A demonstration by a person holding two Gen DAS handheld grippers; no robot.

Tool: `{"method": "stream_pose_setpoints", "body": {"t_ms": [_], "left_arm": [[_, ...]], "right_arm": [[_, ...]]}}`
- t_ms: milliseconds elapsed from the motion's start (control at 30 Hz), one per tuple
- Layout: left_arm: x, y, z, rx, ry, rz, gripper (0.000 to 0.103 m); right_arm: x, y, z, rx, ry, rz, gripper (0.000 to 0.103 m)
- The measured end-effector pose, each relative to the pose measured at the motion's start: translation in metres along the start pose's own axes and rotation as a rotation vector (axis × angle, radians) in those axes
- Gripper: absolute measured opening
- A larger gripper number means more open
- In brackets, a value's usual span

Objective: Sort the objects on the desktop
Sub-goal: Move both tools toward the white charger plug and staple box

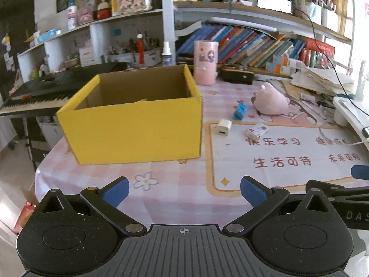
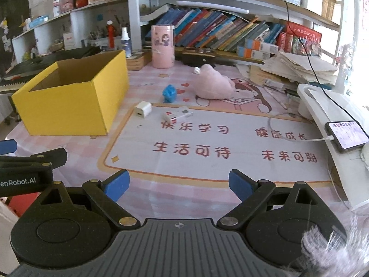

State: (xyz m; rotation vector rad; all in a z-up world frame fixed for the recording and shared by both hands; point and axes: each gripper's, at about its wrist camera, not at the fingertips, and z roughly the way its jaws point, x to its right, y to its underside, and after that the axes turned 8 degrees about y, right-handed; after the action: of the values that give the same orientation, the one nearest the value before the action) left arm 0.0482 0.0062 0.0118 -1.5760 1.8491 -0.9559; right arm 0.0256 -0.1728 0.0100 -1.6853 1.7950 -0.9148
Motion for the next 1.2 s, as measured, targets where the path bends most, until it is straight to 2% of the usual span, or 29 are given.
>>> {"method": "stream_pose_setpoints", "body": {"t_ms": [567, 1000, 1100, 1200], "left_arm": [[0.045, -0.03, 0.048, -0.011, 0.03, 0.011, 0.103], [0.08, -0.056, 0.091, 0.0, -0.023, 0.008, 0.102], [0.089, -0.061, 0.1, 0.007, -0.037, 0.012, 0.095], [0.095, -0.065, 0.108, 0.008, -0.064, 0.027, 0.081]], "right_arm": [[0.049, -0.035, 0.045, -0.015, 0.021, -0.008, 0.093], [0.086, -0.075, 0.094, 0.009, -0.024, -0.038, 0.093], [0.093, -0.084, 0.106, 0.016, -0.041, -0.046, 0.093], [0.101, -0.092, 0.115, 0.024, -0.06, -0.054, 0.093]]}}
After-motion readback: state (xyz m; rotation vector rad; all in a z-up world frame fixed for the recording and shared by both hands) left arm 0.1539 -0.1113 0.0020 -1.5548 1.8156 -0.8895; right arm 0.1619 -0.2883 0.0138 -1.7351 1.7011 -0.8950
